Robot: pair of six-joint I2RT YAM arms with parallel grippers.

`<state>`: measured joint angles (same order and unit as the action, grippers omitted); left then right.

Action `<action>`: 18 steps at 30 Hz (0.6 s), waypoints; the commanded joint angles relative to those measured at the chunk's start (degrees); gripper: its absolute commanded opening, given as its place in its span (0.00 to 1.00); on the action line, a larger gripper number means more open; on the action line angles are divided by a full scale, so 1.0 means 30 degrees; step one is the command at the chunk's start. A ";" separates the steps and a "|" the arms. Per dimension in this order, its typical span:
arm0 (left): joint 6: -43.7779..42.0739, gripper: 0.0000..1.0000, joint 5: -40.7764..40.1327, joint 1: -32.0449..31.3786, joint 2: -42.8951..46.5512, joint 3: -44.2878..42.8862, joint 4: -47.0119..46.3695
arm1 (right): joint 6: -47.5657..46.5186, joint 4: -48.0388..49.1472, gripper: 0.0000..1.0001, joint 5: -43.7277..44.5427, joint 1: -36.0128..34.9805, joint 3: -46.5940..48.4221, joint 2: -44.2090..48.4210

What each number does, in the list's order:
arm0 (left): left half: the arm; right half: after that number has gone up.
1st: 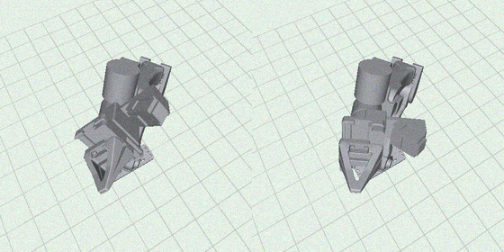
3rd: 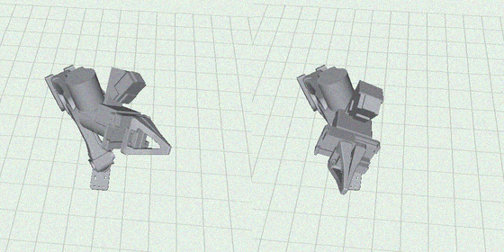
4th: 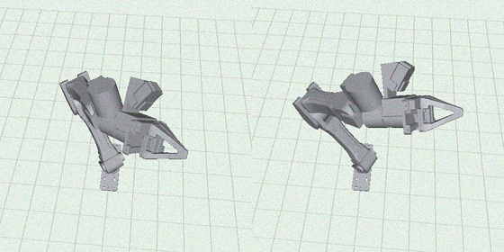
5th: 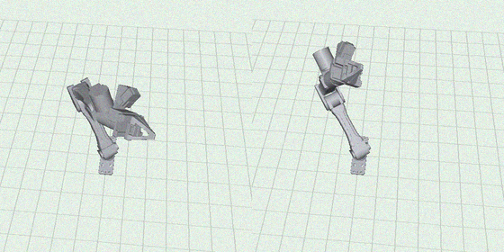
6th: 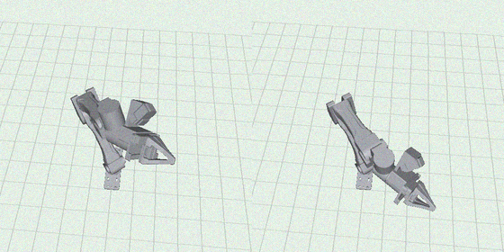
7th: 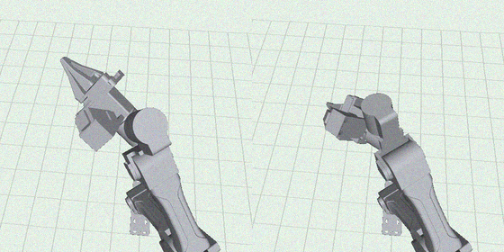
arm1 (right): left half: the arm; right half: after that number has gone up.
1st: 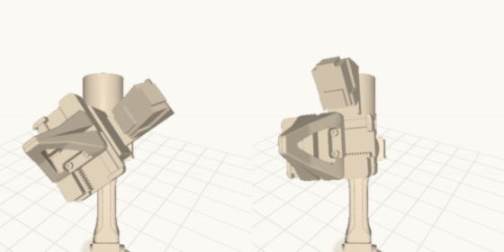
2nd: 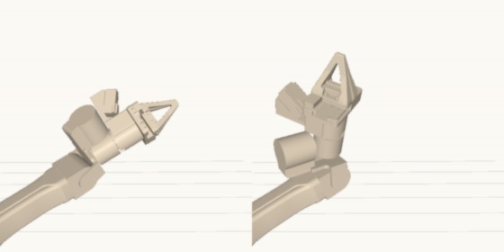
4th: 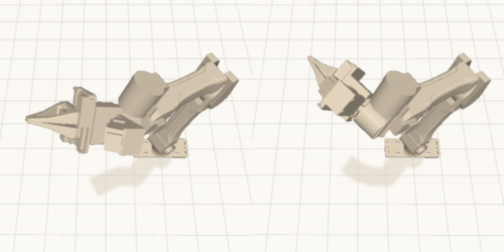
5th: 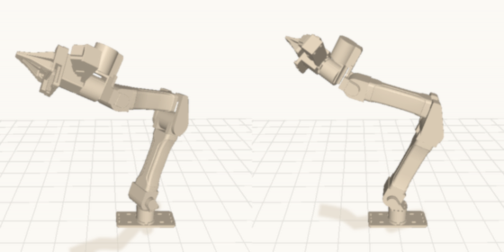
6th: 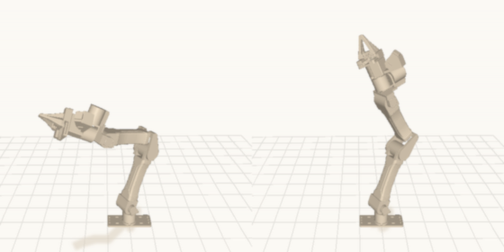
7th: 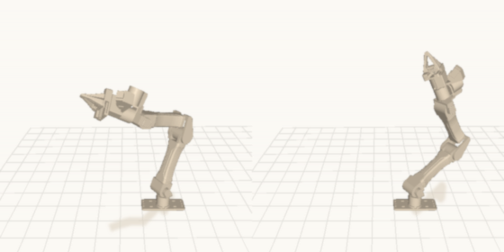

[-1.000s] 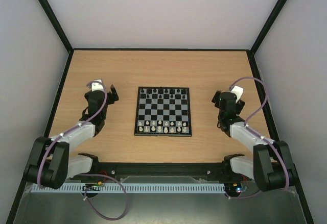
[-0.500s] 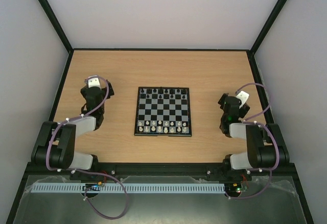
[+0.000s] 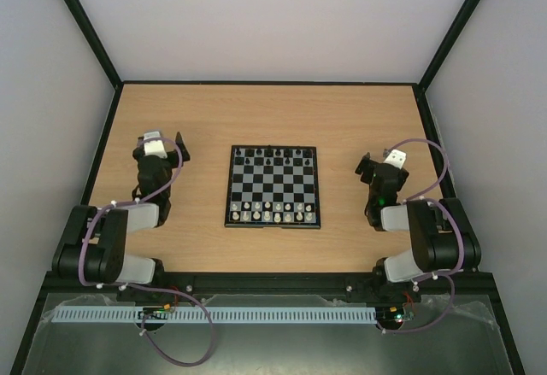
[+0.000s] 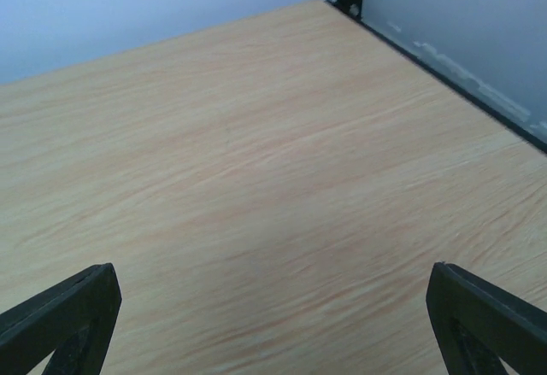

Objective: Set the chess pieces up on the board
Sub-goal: Reset both arms

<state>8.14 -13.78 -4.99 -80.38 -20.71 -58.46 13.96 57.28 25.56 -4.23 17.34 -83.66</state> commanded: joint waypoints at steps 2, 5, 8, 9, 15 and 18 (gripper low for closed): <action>0.0366 1.00 0.1347 0.0495 0.1236 0.1231 -0.2291 | -0.1463 0.4957 0.99 -0.2159 -0.0143 -0.1654 -0.0976; 0.0076 0.99 0.1444 0.0667 0.2484 0.1381 -0.0468 | -0.1476 0.4952 0.99 -0.2207 -0.0143 -0.1669 -0.1005; 0.0352 1.00 0.0743 0.0740 0.3437 0.2090 -0.0174 | -0.1507 0.5114 0.99 -0.2188 -0.0143 -0.1661 -0.1085; 0.0409 1.00 0.0699 0.0754 0.3567 0.2251 -0.0257 | -0.1479 0.5031 0.99 -0.2185 -0.0143 -0.1655 -0.1044; 0.0326 1.00 -0.0417 0.0797 0.3687 0.2616 -0.0740 | -0.1483 0.4998 0.99 -0.2224 -0.0143 -0.1649 -0.1058; 0.0081 0.99 -0.0558 0.0930 0.2425 0.1301 -0.0675 | -0.1465 0.4968 0.99 -0.2242 -0.0143 -0.1597 -0.1066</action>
<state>8.99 -13.37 -2.87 -70.08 -13.56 -57.98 10.24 68.62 18.35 -4.51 12.53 -86.83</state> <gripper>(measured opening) 0.994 0.986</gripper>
